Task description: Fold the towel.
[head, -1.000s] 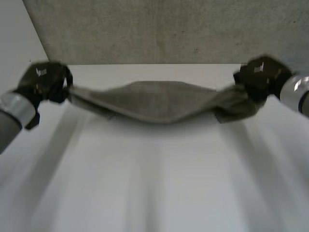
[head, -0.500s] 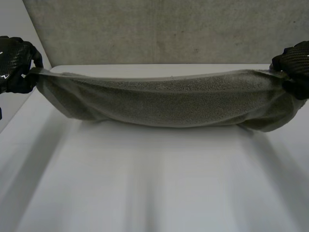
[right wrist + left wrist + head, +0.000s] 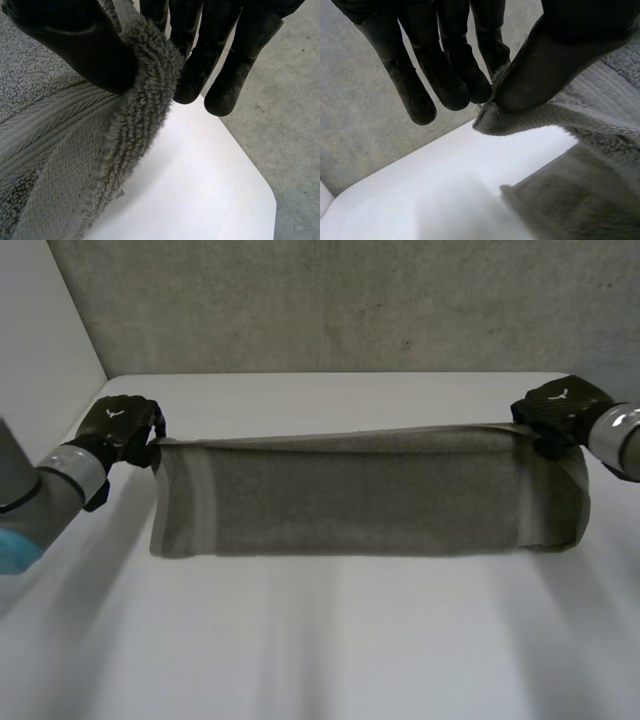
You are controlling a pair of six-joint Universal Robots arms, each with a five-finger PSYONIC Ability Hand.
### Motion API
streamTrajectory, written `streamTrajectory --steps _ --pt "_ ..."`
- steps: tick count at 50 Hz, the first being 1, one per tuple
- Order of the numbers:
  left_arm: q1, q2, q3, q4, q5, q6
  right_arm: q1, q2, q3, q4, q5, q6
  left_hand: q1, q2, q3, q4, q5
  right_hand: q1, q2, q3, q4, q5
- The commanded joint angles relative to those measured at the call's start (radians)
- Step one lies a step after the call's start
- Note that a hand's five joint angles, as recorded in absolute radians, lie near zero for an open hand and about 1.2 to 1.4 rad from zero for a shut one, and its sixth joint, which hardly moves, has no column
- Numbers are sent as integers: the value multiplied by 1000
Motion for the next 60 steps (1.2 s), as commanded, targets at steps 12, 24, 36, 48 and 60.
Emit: streamTrajectory --steps 12,24,36,48,60 --pt "-41 -274 283 -17 -45 104 99 237 -77 -283 171 1 140 43 45 33 71 72 68 51 51 60" --pt "-47 -269 298 -19 -65 93 130 282 -140 -295 203 11 -977 -1074 -1071 -1084 -1046 -1150 -1154 -1171 -1171 -1162" --pt "-51 -17 137 -43 -143 -12 147 -40 17 -289 196 227 -1061 -1157 -1155 -1167 -1130 -1150 -1154 -1171 -1171 -1162" --pt "-108 189 -200 -13 -145 -31 144 -215 273 -232 193 188 -1061 -1157 -1155 -1167 -1130 -1150 -1154 -1171 -1171 -1162" --pt "-120 176 -335 142 -148 -32 83 -93 452 -393 194 96 -1061 -1157 -1155 -1167 -1130 -1055 -1059 -1076 -1076 -1067"
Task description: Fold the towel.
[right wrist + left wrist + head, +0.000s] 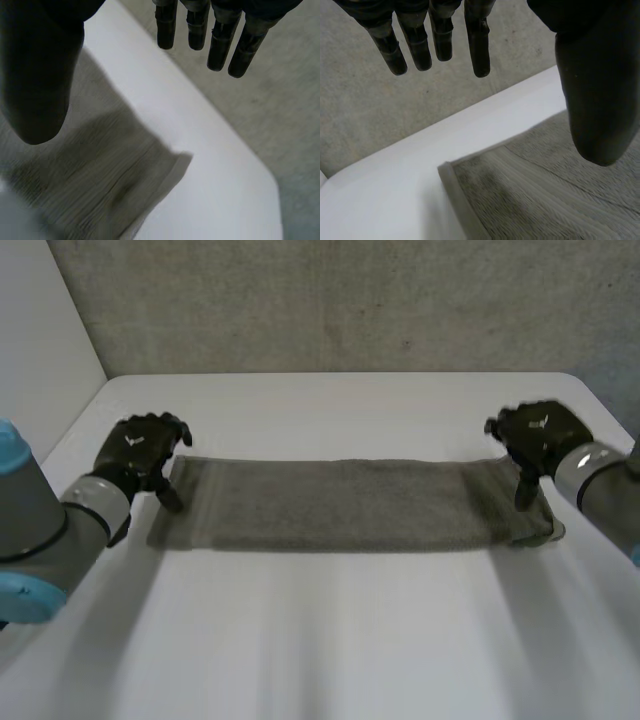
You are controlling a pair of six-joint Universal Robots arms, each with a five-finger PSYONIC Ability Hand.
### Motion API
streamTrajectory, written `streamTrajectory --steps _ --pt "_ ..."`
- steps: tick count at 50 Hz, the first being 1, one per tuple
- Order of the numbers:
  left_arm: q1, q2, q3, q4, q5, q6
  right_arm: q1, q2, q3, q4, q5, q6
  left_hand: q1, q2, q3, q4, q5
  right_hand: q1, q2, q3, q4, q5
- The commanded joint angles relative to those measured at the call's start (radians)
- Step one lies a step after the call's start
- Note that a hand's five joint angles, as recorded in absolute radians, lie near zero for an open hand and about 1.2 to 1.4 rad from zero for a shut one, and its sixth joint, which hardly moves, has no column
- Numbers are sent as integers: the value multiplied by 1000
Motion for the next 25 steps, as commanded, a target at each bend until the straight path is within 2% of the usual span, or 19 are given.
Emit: streamTrajectory --steps 1,3,14,25 --pt "-3 -15 -57 107 -1 0 -38 101 66 -153 -1 -30 -74 -63 -67 -75 -41 28 16 23 16 39" --pt "-3 -18 -66 130 -1 0 -53 145 84 -216 -9 -43 -74 -63 -67 -75 -41 118 107 114 107 130" --pt "-3 -21 -86 174 2 2 -73 242 71 -230 -9 -124 -72 -60 -64 -72 -38 204 192 199 193 215" --pt "-3 -25 -86 174 2 2 -90 260 57 -222 -3 -176 -69 -57 -61 -69 -35 210 198 205 199 221"
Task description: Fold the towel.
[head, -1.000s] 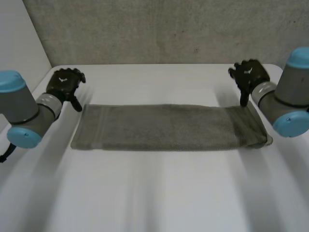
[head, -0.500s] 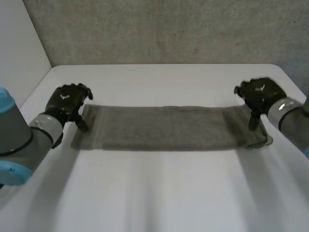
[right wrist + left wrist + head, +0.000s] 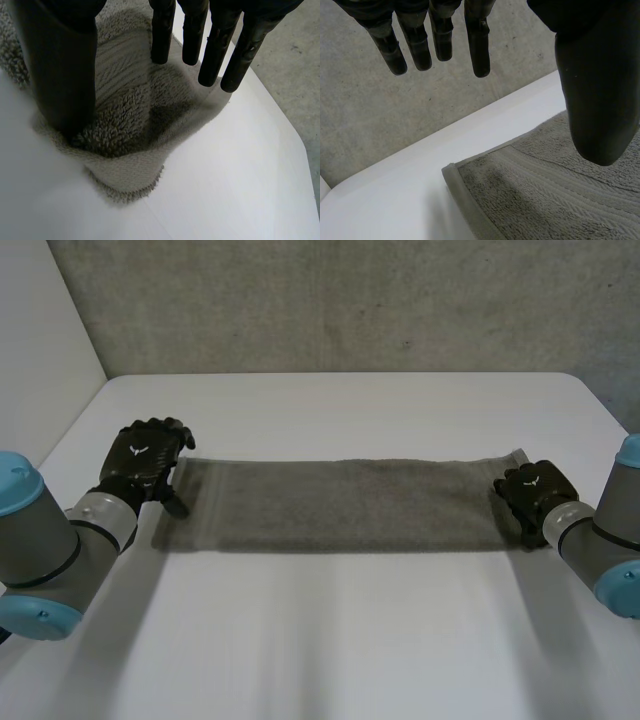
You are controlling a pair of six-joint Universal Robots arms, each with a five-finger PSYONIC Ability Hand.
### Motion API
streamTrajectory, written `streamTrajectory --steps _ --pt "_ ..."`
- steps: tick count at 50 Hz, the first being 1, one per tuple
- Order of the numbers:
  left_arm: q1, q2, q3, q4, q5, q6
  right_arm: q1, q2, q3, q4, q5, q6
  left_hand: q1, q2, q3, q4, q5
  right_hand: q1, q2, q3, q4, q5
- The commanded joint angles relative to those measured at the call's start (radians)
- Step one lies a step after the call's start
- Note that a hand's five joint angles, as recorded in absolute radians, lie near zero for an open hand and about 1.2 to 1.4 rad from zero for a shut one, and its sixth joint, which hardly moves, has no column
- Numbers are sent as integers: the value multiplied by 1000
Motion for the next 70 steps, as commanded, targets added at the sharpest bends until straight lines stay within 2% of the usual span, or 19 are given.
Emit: streamTrajectory --steps 1,3,5,6,8,22,33,38,40,43,45,49,50,51,52,53,55,62,70 --pt "0 -7 1 -2 0 0 -16 3 -5 7 4 -35 -69 -57 -61 -69 -35 92 103 90 87 71" --pt "0 -9 1 -2 0 0 -19 -1 -5 7 4 -35 -66 -54 -58 -66 -32 204 215 202 199 183" --pt "0 -10 1 -2 0 0 -24 -5 -8 7 4 -37 -66 -54 -58 -66 -32 601 612 599 596 580" --pt "0 -12 1 -2 0 2 -24 -5 -8 7 4 -37 -66 -54 -58 -66 -32 603 614 602 598 583" --pt "0 -15 1 -2 0 2 -25 -7 -19 7 10 -35 -66 -54 -58 -66 -32 963 974 961 958 942" --pt "0 -17 2 -2 0 2 -148 -48 -68 9 19 -50 -63 -51 -55 -63 -29 975 986 973 970 954" --pt "0 -18 2 1 0 5 -149 -97 -255 70 206 -155 -63 -51 -55 -63 -29 975 986 973 970 954" --pt "0 -20 2 0 0 6 64 -109 -355 68 251 -152 -63 -51 -55 -63 -29 975 986 973 970 954" --pt "-2 -21 2 0 0 8 247 -102 -397 58 280 -162 -63 -51 -55 -63 -29 975 986 973 970 954" --pt "0 -21 2 1 0 8 331 -91 -407 55 294 -172 -63 -51 -55 -63 -29 975 986 973 970 954" --pt "-2 -23 2 0 0 8 491 -33 -408 30 303 -178 -63 -51 -55 -63 -29 975 986 973 970 954" --pt "-2 -24 2 0 0 10 648 39 -388 -7 301 -187 -63 -51 -55 -63 -29 975 986 973 970 954" --pt "-2 -23 1 0 0 10 706 86 -376 -11 301 -204 -63 -51 -55 -63 -29 720 731 719 716 700" --pt "-2 -23 1 0 0 10 739 139 -364 -10 306 -236 -63 -51 -55 -63 -29 299 310 298 295 279" --pt "-3 -23 1 0 0 10 739 139 -364 -10 306 -236 -66 -54 -58 -66 -32 295 306 293 290 274" --pt "-3 -23 -1 0 0 10 756 176 -355 -5 314 -273 -66 -54 -58 -66 -32 -54 -43 -55 -59 -74" --pt "-8 -21 -1 0 0 10 759 188 -342 -5 320 -308 -66 -54 -58 -66 -32 -203 -192 -204 -207 -223" --pt "-18 -18 -1 -2 0 10 700 102 -269 -17 321 -287 -69 -57 -61 -69 -35 -247 -236 -248 -251 -267" --pt "-68 -1 7 -2 3 3 596 -129 -117 -17 197 -52 -69 -57 -61 -69 -35 -247 -236 -248 -251 -267"
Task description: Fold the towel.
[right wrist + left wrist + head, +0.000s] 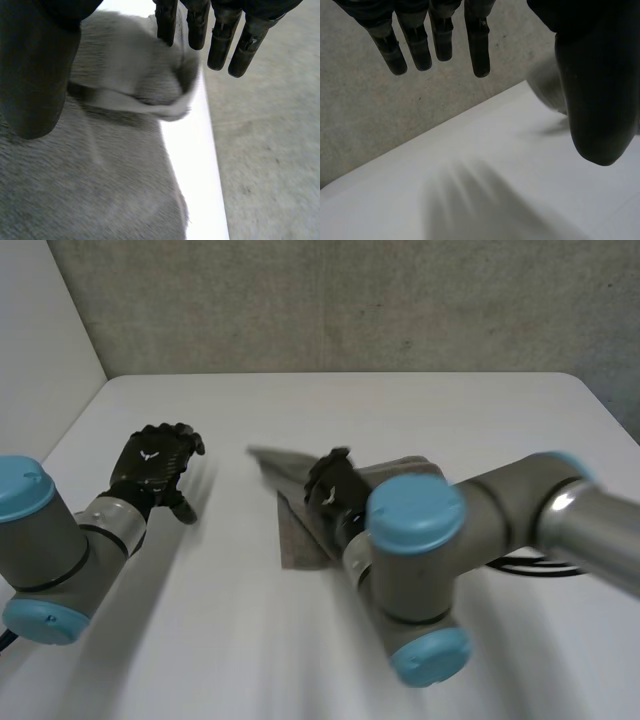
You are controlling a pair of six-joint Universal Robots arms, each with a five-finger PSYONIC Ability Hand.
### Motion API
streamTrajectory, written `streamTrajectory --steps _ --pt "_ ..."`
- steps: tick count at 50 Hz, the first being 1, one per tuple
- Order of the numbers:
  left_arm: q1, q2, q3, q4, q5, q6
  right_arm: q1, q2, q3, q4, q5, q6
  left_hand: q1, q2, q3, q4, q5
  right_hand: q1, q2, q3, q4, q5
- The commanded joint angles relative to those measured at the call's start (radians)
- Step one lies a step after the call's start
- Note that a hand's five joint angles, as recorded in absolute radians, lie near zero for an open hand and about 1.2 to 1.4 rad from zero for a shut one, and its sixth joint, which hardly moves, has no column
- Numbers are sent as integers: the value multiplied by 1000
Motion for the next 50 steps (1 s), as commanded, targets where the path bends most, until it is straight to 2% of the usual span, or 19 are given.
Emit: streamTrajectory --steps 1,10,14,16,21,24,26,28,35,44,46,47,48,50 --pt "-55 15 11 -1 5 -7 -107 -213 145 -1 -117 215 -65 -57 -61 -69 -35 -54 -75 -66 -75 -56" --pt "-159 61 43 -1 8 -7 -237 -361 320 2 -249 402 -47 -39 -44 -51 -17 -54 -75 -66 -75 -56" --pt "-191 63 73 -1 8 -8 -294 -404 366 5 -271 430 -38 -30 -35 -42 -9 -54 -75 -66 -75 -56" --pt "-208 57 91 -4 7 -10 -306 -407 378 1 -277 433 -29 -22 -26 -34 0 -54 -75 -66 -75 -56" --pt "-314 -18 209 -31 8 -19 -326 -402 411 -4 -274 441 -26 -19 -23 -31 3 -54 -75 -66 -75 -56" --pt "-334 -38 235 -37 8 -27 -331 -368 428 -15 -274 439 -24 -16 -20 -28 6 -54 -75 -66 -75 -56" --pt "-352 -65 266 -45 8 -37 -331 -291 432 -38 -269 439 -24 -16 -20 -28 6 -54 -75 -66 -75 -56" --pt "-397 -148 359 -56 10 -65 -329 -263 432 -48 -267 436 -24 -16 -20 -28 6 -54 -75 -66 -75 -56" --pt "-421 -304 519 -94 10 -91 -323 -217 434 -85 -263 436 -3 5 1 -7 27 18 -4 6 -3 16" --pt "-431 -468 712 -174 10 -91 -326 -209 451 -124 -264 428 41 49 45 37 71 431 410 420 410 429" --pt "-431 -495 758 -183 4 -91 -328 -209 451 -124 -264 428 231 238 234 226 260 452 431 441 431 450" --pt "-431 -496 758 -183 4 -91 -328 -209 452 -124 -264 427 232 240 235 228 262 452 431 441 431 450" --pt "-431 -508 774 -183 -1 -91 -328 -209 452 -124 -264 427 368 376 372 364 398 452 431 441 431 450" --pt "-431 -515 786 -183 -4 -91 -328 -207 454 -124 -264 425 457 465 461 453 487 446 425 435 426 444"
